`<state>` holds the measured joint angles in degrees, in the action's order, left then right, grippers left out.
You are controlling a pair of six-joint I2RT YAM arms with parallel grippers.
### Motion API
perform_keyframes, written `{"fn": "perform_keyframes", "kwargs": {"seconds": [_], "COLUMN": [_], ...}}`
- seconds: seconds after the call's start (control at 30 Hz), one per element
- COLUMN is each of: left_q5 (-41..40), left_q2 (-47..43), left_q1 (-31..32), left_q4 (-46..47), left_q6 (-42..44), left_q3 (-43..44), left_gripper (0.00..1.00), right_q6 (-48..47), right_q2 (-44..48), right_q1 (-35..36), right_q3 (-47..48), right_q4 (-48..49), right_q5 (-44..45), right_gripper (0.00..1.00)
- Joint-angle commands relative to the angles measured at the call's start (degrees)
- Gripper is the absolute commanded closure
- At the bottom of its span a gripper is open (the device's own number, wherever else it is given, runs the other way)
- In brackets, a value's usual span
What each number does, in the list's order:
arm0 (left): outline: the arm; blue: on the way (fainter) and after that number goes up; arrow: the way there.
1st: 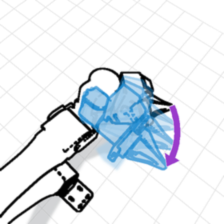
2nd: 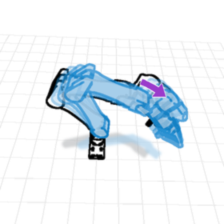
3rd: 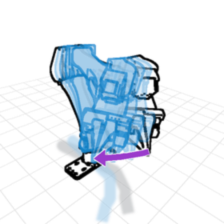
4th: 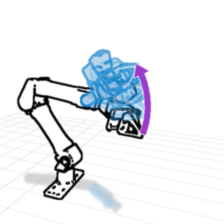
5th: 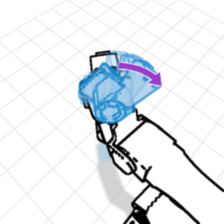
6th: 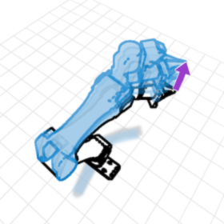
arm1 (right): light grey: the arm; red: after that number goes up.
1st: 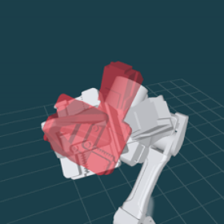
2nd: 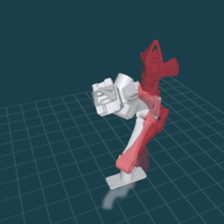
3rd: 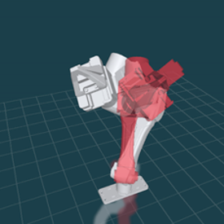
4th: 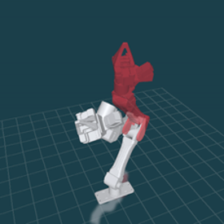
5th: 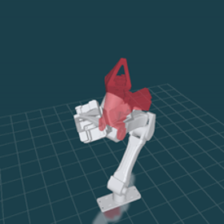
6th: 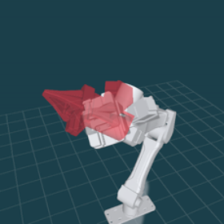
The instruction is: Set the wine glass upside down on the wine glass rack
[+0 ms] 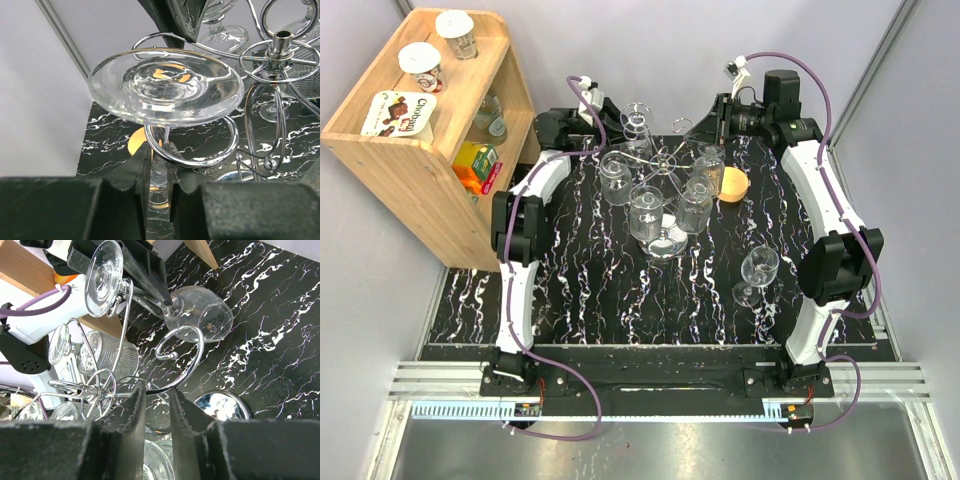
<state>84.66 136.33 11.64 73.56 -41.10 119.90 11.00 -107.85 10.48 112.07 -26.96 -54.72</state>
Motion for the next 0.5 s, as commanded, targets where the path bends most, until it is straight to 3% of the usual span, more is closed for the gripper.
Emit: {"fn": "perform_keyframes", "kwargs": {"seconds": [0.0,0.47], "left_q5": [-5.4,-4.9], "left_q2": [-2.1,-4.6], "left_q1": [0.1,-1.9], "left_q4": [6.9,21.3], "left_q6": [2.9,-9.2], "left_q3": [2.7,-3.1], "left_gripper": [1.0,1.0], "right_q6": [-3.7,-3.3], "right_q2": [0.4,0.9], "right_q1": [3.1,2.9], "right_q3": [-1.0,-0.9], "right_q4": [-3.3,-3.0], "right_q5": [0.0,1.9], "right_gripper": [0.98,0.99]}}
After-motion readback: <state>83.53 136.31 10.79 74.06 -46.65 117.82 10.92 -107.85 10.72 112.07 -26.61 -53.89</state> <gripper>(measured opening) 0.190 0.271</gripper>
